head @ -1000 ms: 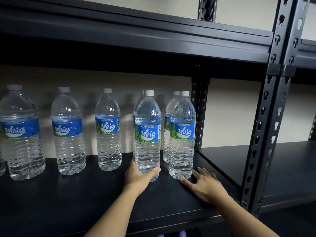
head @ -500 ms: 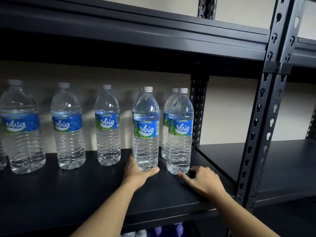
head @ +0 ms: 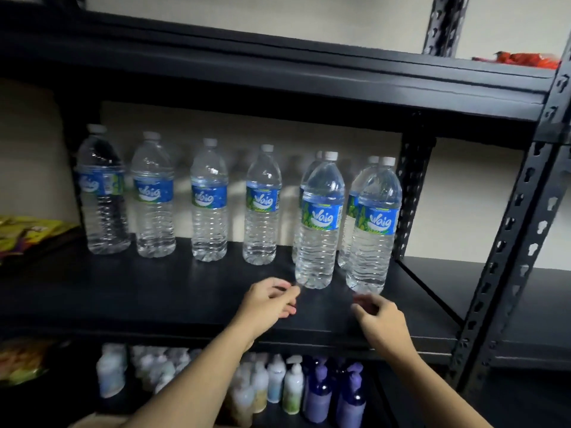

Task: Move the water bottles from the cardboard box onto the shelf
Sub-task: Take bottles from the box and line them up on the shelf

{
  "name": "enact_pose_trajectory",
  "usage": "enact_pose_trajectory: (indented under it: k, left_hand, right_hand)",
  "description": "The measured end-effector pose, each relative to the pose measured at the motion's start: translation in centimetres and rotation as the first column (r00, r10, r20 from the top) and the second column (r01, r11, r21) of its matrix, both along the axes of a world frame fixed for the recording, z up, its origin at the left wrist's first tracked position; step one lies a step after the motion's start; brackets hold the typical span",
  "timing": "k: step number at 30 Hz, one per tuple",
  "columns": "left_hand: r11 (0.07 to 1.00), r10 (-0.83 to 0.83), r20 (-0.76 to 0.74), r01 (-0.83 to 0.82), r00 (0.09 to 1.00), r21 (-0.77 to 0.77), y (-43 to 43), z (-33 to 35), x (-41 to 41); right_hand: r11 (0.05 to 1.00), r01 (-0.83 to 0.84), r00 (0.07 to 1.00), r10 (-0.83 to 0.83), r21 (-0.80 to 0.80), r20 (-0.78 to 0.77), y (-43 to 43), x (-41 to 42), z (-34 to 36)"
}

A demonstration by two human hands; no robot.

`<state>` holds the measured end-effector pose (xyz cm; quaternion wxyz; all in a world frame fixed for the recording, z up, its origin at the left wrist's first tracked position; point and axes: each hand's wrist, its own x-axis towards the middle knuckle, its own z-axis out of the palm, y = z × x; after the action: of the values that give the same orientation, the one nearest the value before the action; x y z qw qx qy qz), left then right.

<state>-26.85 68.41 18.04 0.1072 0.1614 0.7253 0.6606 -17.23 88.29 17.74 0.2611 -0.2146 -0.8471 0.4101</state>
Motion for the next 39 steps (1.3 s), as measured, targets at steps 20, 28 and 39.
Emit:
enact_pose_trajectory:
  k: [20, 28, 39]
  left_hand:
    - [0.556, 0.704, -0.161, -0.677, 0.692, -0.482, -55.4, -7.5, 28.9]
    - [0.303, 0.911, -0.006, -0.678, 0.413, -0.670, -67.4, -17.0, 39.4]
    - [0.269, 0.873, 0.049, -0.397, 0.485, -0.878, -72.2, -30.9, 40.6]
  right_hand:
    - [0.299, -0.951, 0.221, 0.834, -0.077, 0.505, -53.5, 7.5, -5.1]
    - [0.083, -0.976, -0.061, 0.784, -0.202, 0.618, -66.7, 10.6, -11.4]
    - [0.002, -0.960, -0.223, 0.595, -0.279, 0.772, -74.3, 14.3, -28.6]
